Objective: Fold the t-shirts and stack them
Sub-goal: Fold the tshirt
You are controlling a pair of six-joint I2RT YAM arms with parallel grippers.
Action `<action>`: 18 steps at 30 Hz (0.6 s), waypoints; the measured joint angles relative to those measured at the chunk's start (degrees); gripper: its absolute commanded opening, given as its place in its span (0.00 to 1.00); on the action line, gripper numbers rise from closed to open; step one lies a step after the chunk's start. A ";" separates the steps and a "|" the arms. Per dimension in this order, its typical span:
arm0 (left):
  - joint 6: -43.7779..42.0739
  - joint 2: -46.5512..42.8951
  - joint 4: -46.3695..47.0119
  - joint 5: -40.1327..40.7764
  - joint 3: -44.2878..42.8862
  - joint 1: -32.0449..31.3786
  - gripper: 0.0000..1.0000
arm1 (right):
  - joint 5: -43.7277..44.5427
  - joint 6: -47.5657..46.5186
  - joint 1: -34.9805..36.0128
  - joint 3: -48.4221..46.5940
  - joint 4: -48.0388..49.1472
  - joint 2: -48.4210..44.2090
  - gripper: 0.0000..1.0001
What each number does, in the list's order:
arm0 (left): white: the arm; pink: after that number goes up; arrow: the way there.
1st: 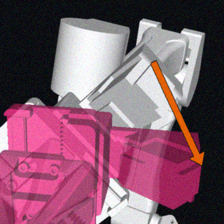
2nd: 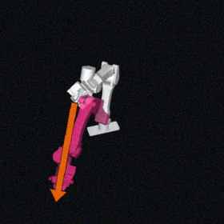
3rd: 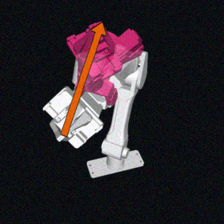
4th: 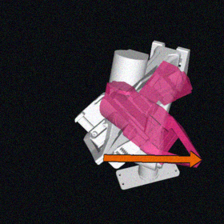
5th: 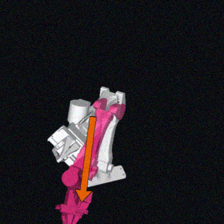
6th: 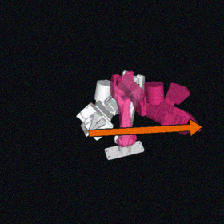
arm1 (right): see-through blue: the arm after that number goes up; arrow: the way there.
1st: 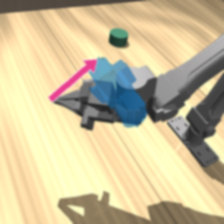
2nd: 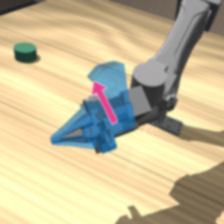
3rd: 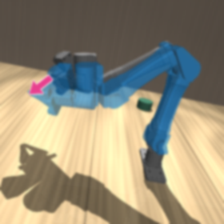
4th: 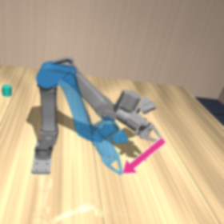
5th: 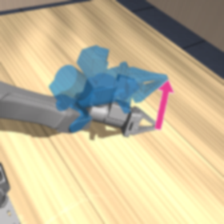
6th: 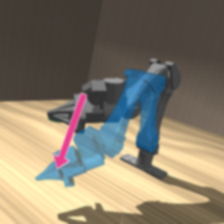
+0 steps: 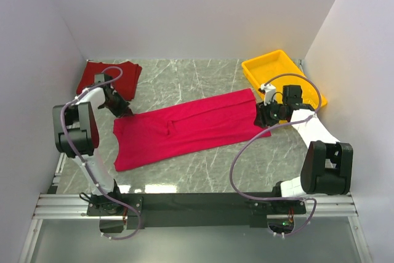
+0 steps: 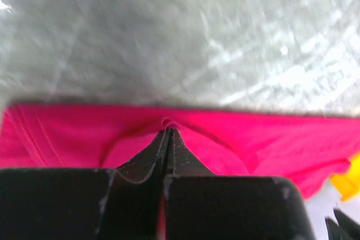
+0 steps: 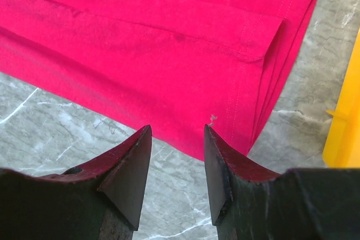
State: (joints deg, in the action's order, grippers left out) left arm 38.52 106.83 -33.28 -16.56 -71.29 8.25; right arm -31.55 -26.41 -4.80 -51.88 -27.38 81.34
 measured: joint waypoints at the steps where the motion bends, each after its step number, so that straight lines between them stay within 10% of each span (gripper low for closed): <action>1: -0.07 0.94 -0.35 0.55 -0.92 0.00 0.04 | 0.00 0.00 0.00 0.00 -0.07 0.00 0.49; 10: -1.29 4.85 -1.95 4.74 -5.97 0.02 0.06 | 0.17 -0.02 0.00 0.00 -0.74 -1.57 0.49; 18: -2.58 -7.41 -4.00 8.02 -5.68 0.17 0.38 | 1.68 -1.05 0.00 -1.36 -2.25 -1.62 0.50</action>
State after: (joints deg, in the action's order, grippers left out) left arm 35.94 99.42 -37.28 -8.54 -76.97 8.43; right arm -29.87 -27.46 -4.80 -53.23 -29.63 79.72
